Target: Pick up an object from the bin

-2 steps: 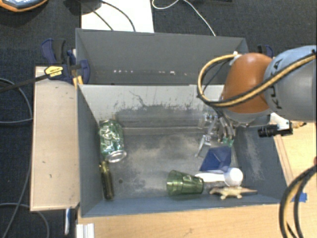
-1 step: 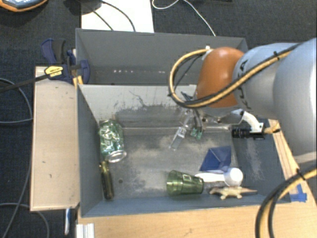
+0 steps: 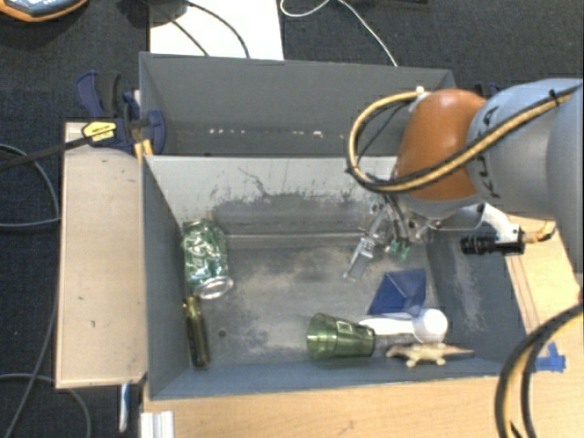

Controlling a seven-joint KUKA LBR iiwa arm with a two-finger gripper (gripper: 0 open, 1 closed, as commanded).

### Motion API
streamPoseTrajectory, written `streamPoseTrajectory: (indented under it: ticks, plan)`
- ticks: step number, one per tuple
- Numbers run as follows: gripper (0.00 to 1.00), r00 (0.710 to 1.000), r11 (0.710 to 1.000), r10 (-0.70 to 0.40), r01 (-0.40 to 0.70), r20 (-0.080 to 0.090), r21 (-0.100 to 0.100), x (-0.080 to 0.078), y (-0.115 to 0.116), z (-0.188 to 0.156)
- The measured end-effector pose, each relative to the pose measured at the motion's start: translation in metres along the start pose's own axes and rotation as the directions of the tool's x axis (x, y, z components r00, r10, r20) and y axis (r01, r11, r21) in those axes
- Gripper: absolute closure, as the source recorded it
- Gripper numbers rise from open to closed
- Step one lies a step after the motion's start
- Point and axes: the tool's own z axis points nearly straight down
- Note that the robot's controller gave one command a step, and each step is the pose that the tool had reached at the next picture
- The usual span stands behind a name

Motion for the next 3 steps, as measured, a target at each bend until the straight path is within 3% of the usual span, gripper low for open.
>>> streamPoseTrajectory:
  ticks: [1,2,3]
  plan:
    - [0.0,1.0,1.0,0.006,-0.006,-0.006,-0.01,-0.006,0.006,0.06]
    - [0.0,0.983,0.983,0.183,-0.183,0.002,-0.001,-0.022,-0.031,0.058]
    - [0.0,0.982,0.982,0.189,-0.189,0.0,-0.001,-0.022,-0.034,0.058]
